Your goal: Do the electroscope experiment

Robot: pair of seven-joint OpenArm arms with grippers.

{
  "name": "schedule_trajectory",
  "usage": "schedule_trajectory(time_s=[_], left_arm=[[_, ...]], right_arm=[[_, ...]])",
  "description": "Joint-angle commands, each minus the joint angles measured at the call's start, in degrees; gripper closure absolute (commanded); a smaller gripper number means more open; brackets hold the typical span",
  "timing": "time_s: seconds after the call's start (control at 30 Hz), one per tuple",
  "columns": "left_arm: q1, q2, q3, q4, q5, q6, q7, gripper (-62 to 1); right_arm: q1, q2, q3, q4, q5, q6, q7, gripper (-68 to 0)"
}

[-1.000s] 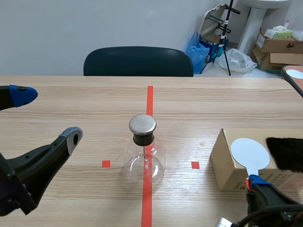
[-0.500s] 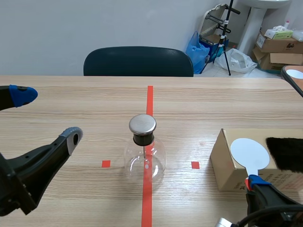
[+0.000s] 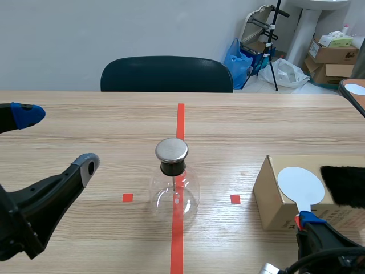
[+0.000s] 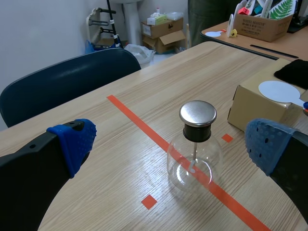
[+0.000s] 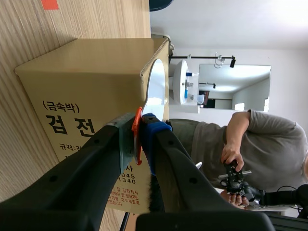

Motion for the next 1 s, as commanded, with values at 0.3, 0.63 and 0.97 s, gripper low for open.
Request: schedule_trajectory(time_s=[0.3, 0.63, 0.97], left_arm=[[-0.02, 0.13, -0.33, 1.25, -0.57, -0.04, -0.94, -62.3], [-0.04, -6.21, -0.31, 0.63, -4.00, 0.63, 4.94, -49.4], [-10.27, -22.12, 5.79, -14.78, -12.66, -5.60, 2.40, -2.8]], right_arm=[[0.31, 0.76, 0.07, 7.45, -1.29, -2.88, -2.19, -0.9], [3.30, 0.79, -5.92, 11.93, -5.97, -2.10, -12.31, -0.9], [9.46, 3.02, -13.44, 11.96, -7.34, 1.81, -21.90, -0.9]])
